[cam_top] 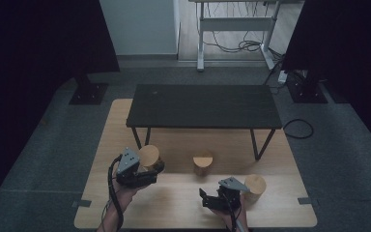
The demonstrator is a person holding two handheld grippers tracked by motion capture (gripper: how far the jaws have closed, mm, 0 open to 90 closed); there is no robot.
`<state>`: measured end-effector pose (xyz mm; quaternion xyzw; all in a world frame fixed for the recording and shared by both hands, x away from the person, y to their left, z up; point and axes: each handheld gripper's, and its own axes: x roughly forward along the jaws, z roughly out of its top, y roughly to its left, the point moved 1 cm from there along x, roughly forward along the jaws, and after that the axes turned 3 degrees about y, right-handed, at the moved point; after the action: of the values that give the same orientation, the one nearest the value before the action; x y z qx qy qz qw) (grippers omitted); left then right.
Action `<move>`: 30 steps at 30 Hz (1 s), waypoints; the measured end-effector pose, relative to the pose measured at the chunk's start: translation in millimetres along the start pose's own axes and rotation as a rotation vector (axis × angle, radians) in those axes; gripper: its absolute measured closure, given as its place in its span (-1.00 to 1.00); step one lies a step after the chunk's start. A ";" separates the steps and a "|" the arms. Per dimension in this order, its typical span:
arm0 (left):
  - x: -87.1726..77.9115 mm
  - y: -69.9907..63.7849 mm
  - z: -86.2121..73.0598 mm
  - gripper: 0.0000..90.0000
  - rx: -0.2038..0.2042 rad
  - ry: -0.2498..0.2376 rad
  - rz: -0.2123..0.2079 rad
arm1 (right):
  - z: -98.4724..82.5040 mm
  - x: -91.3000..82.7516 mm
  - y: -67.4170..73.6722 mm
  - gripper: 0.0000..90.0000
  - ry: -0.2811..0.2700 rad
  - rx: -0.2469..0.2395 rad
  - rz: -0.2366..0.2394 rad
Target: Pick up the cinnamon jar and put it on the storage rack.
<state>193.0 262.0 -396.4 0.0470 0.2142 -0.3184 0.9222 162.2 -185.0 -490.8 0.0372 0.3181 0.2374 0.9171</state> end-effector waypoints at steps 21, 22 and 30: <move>0.4 0.8 9.6 -0.43 0.002 -0.014 -0.005 | 0.5 1.2 1.1 -0.88 0.007 -0.003 -0.021; 0.3 0.6 10.5 -0.43 0.003 -0.014 -0.005 | 0.6 1.2 1.0 -0.88 0.007 -0.004 -0.021; 0.0 2.0 14.5 -0.43 0.006 -0.015 -0.004 | 0.8 1.6 0.2 -0.88 0.009 -0.002 -0.024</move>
<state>199.5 260.3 -383.4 0.0469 0.2066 -0.3210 0.9231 163.7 -184.0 -491.0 0.0310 0.3225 0.2268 0.9185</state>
